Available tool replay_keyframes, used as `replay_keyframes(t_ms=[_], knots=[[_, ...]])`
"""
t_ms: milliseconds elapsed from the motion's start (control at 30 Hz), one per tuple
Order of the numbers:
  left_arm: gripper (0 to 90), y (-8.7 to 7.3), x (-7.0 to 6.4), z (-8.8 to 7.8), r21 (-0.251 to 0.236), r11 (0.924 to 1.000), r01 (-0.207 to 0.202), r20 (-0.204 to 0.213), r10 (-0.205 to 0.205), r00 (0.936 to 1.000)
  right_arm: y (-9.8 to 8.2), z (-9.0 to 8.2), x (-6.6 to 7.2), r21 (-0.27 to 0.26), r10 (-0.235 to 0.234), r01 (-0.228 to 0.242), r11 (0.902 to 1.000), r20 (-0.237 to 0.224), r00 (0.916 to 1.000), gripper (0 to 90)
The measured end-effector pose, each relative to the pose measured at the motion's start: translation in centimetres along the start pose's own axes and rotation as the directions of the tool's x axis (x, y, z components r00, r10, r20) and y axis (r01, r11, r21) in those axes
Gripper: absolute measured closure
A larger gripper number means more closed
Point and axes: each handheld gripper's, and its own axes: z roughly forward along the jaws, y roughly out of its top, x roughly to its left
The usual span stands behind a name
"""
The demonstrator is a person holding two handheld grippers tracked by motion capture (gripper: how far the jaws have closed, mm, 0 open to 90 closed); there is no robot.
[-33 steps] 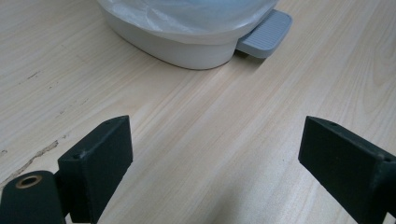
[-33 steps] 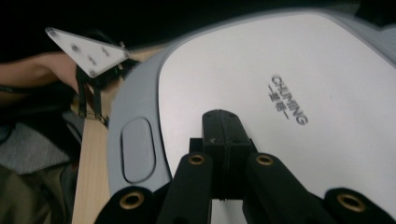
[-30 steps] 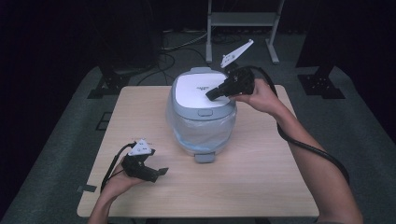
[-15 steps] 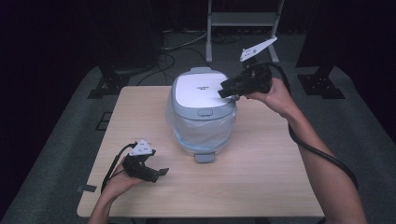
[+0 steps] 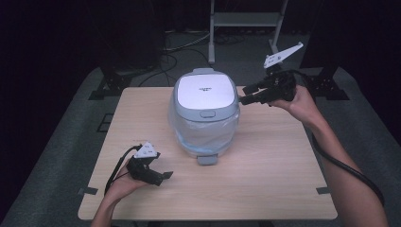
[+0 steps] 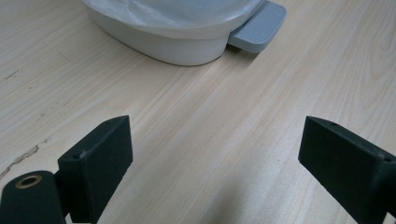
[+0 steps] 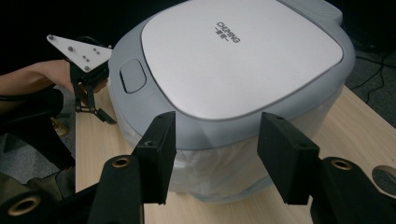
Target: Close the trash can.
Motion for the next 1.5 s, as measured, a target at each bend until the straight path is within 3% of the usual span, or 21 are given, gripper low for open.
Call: replay_keyframes(t_ms=[833, 1200, 1500], knots=[[8.9, 0.1, -0.1, -0.3, -0.003, 1.0, -0.005, -0.01, 0.005, 0.9999, -3.8, -0.4, -1.0, 0.006, 0.063, -0.063, 0.998, 0.039, 0.9973, 38.6], [8.9, 0.3, -0.1, 0.2, -0.005, 0.9999, -0.01, 0.001, 0.01, 0.9999, -6.6, -0.3, -1.6, 0.0, 0.121, -0.121, 0.9926, 0.07, 0.9902, 32.2], [8.9, 0.3, 0.0, 0.3, -0.006, 0.9999, -0.011, 0.002, 0.011, 0.9999, -8.2, 0.4, -1.5, 0.012, 0.136, -0.138, 0.9904, 0.09, 0.9866, 29.7]])
